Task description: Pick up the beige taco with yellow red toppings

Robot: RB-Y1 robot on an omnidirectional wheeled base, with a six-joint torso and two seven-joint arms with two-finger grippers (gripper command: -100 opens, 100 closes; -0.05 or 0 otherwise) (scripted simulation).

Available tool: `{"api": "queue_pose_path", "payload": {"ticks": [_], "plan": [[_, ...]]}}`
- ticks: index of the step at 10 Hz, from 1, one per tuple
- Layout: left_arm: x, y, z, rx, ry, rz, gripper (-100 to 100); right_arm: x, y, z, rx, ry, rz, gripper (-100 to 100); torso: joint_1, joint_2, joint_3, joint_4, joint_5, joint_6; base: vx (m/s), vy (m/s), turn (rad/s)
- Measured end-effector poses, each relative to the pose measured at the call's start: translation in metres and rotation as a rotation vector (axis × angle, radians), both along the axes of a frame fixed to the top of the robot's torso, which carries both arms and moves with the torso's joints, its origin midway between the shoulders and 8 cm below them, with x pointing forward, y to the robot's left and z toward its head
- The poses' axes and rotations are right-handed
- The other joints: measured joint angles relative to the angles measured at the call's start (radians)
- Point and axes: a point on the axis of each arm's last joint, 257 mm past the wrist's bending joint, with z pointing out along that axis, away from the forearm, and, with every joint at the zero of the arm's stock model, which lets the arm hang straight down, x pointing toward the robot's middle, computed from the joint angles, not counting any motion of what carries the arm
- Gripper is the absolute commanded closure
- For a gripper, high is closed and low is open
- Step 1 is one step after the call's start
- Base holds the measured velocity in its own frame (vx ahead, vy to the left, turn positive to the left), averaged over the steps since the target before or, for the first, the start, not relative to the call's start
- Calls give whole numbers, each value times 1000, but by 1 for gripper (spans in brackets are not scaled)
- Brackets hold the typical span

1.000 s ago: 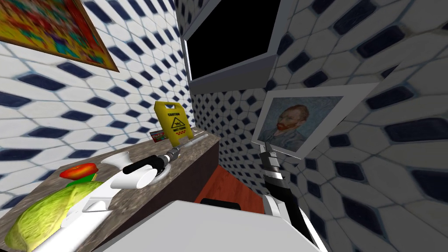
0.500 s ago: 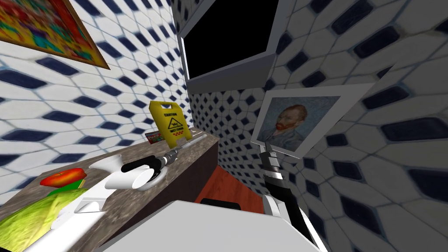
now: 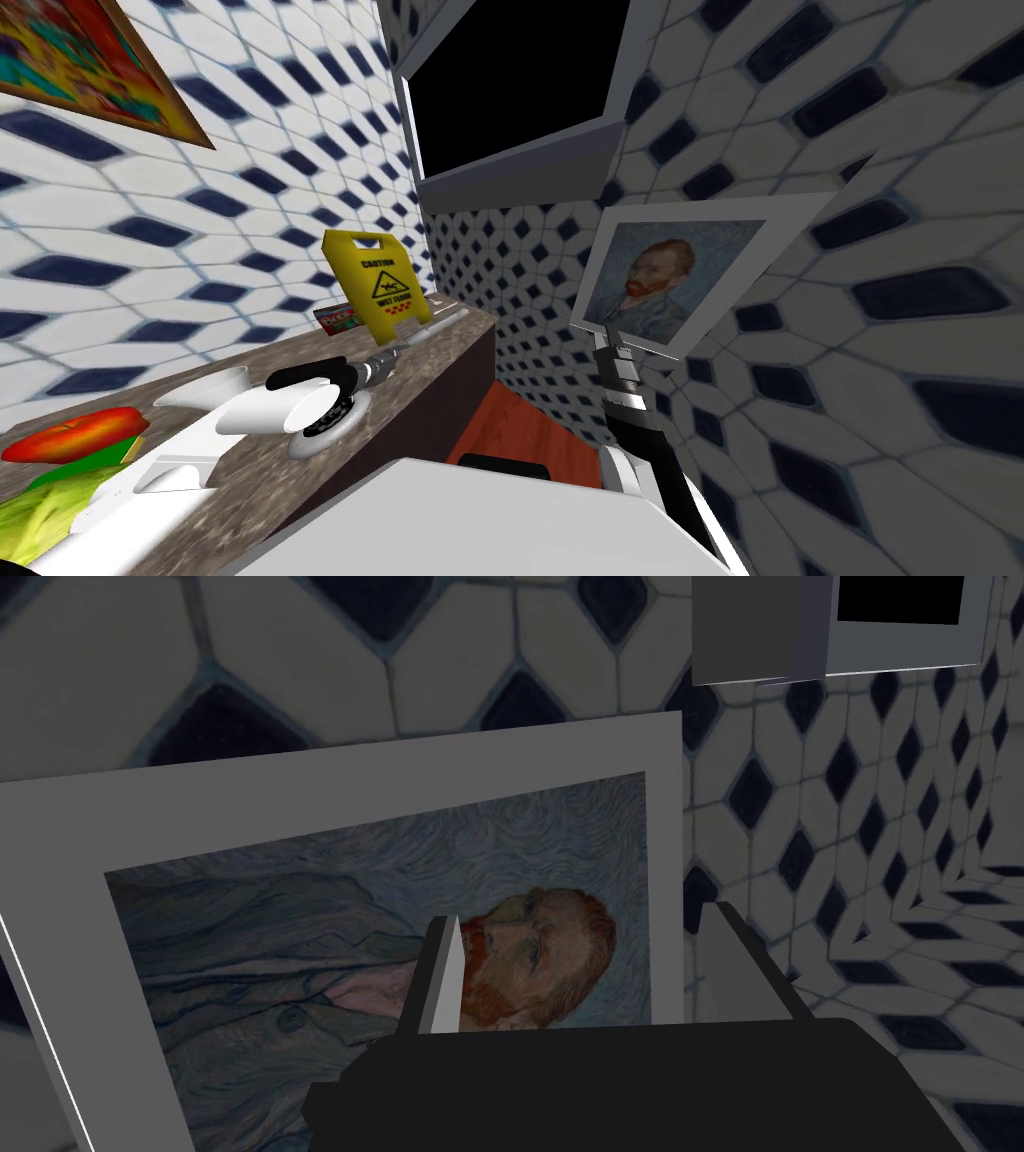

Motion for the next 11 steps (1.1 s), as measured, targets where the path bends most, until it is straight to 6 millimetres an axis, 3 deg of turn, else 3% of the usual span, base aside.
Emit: {"api": "queue_pose_path", "payload": {"ticks": [3,11], "plan": [[-13,10,-11,2,83,5,-100,0,0,0,0,0,0,0,0,1,0,0,0,0,27,17,-60],[-73,39,-37,3,327,25,-100,0,0,0,0,0,0,0,1,1,0,0,0,-1,39,25,-89]]}}
